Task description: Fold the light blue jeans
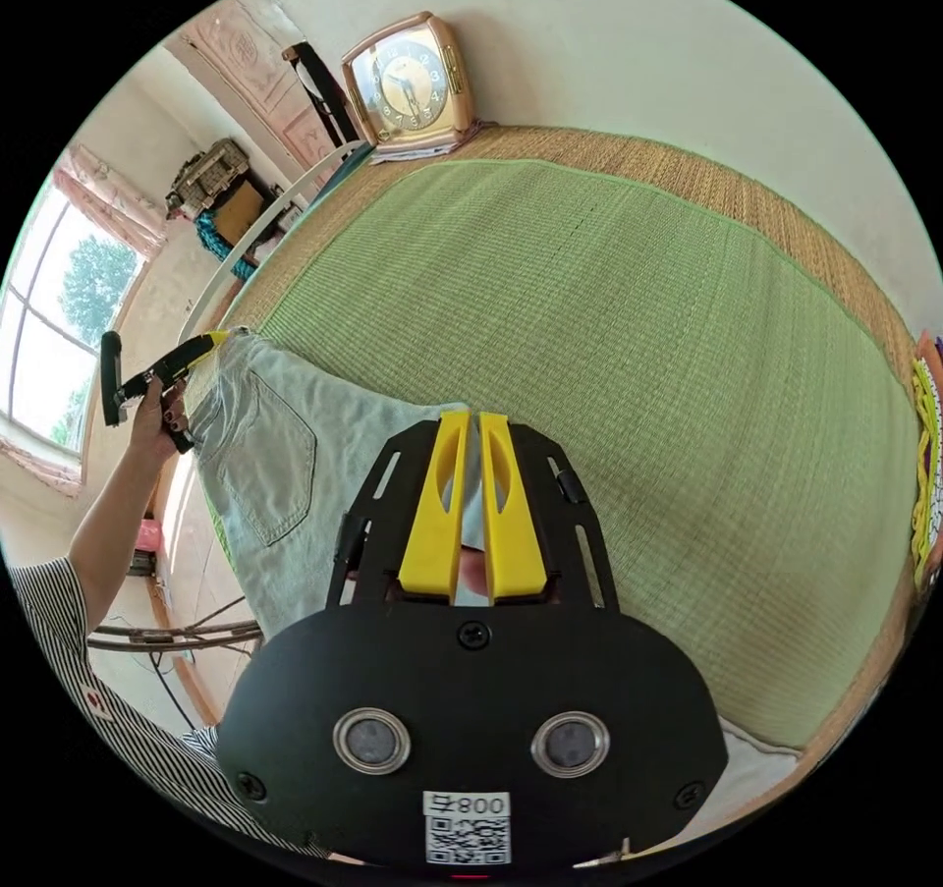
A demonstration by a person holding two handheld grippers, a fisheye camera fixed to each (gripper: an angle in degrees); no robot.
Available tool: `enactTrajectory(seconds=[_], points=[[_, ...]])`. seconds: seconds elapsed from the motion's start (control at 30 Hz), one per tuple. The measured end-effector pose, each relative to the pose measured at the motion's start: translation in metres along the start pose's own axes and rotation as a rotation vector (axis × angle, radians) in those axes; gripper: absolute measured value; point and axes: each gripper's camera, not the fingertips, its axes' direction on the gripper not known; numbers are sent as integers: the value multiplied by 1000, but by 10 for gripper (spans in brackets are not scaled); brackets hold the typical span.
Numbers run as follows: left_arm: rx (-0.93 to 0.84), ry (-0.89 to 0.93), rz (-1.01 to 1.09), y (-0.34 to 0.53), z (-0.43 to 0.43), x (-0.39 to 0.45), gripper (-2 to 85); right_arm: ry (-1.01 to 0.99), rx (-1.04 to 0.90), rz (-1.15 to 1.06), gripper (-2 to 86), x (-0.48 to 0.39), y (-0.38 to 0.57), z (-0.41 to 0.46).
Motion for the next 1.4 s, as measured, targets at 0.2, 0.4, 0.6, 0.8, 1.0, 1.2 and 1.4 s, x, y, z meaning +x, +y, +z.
enactTrajectory(seconds=[0.2,0.4,0.6,0.8,1.0,1.2,1.4], points=[[-53,112,146,61,-22,54,27,-119,-89,-243,29,-79,72,-11],[-211,-61,114,103,10,66,7,-55,-233,-398,2,-137,150,22],[-156,7,129,100,-5,127,3,-64,-191,-335,-3,-124,163,-29],[-330,35,239,122,38,205,2,-48,-258,-246,-2,-95,207,-26],[-276,185,368,125,26,316,2,59,-189,-165,-3,-71,234,-83],[-516,212,623,169,86,453,5,49,-240,98,-1,15,295,-100],[-445,325,724,159,76,562,18,70,-56,294,20,78,354,-180]])
